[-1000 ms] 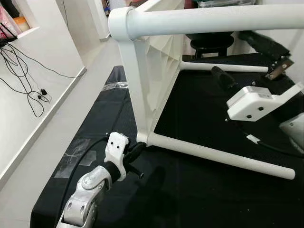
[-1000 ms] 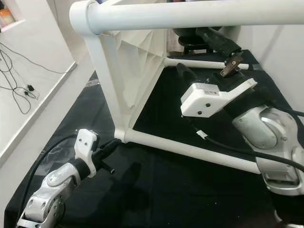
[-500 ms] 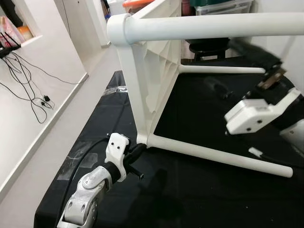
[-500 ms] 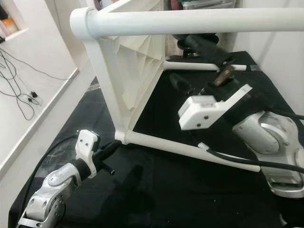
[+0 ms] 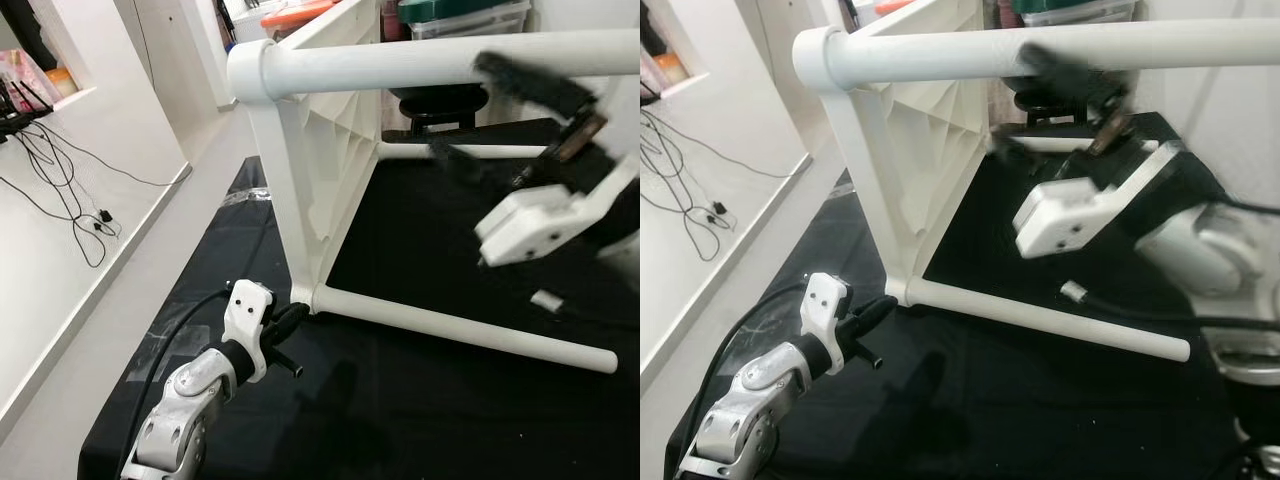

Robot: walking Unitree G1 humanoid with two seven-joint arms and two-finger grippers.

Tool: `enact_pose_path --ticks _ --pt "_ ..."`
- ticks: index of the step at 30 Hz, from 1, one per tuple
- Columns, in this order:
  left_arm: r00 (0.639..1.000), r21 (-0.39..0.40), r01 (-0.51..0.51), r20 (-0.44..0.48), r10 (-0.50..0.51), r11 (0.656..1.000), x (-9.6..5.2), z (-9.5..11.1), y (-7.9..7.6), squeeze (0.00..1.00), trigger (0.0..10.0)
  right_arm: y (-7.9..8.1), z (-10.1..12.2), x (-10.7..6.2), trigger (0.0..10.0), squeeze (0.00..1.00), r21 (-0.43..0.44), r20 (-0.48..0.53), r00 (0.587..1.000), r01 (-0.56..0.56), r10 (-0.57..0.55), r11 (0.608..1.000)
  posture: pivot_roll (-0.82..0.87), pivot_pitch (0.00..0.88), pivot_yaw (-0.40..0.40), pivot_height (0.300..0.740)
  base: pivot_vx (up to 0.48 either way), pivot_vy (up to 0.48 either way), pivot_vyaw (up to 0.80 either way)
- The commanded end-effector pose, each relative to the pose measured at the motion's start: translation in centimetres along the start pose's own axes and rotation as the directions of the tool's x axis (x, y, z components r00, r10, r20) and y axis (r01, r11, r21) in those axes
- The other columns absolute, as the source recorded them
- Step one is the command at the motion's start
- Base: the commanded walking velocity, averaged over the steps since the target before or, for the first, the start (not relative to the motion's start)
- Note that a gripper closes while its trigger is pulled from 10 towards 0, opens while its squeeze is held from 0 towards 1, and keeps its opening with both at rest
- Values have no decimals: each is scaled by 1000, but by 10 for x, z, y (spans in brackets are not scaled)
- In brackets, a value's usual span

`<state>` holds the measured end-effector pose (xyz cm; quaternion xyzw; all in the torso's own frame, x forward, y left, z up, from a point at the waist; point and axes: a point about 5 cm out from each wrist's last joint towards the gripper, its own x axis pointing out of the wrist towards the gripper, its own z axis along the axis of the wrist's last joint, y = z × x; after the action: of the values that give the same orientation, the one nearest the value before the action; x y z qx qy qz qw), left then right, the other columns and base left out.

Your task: Building children table

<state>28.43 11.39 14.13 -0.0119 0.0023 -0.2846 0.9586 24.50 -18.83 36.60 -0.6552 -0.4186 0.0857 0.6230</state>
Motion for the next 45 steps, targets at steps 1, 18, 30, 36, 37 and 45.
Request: enact_pose_path --ticks 1,18,30,36,37,45 --pt "999 2 -20 -31 20 1000 -3 -3 8 0 10000 -4 -3 0 10000 0 -23 -19 1000 2 -3 1000 -114 67 170 740 0 0 0" --pt "999 -33 -38 -10 38 999 -2 -1 7 0 10000 -26 -46 -20 10000 0 -163 -327 945 -40 -16 986 -147 91 143 740 0 0 0" --pt "993 -47 -115 1 115 992 10 3 18 0 10000 -17 -42 -3 0 0 -112 -319 948 -33 -5 993 -158 96 108 740 0 0 0" --pt "992 -47 -128 -2 128 991 15 4 20 0 10000 -19 -43 -1 0 0 -115 -318 948 -30 -8 993 -162 99 103 740 0 0 0" --pt "990 -51 -140 -6 140 989 18 5 22 0 10000 -20 -43 0 0 0 -116 -315 949 -31 -7 993 -165 102 100 740 0 0 0" --pt "968 -43 -250 -42 249 967 40 6 41 0 10000 -23 -43 0 0 0 -111 -315 949 -38 1 993 -177 111 94 740 0 0 0"
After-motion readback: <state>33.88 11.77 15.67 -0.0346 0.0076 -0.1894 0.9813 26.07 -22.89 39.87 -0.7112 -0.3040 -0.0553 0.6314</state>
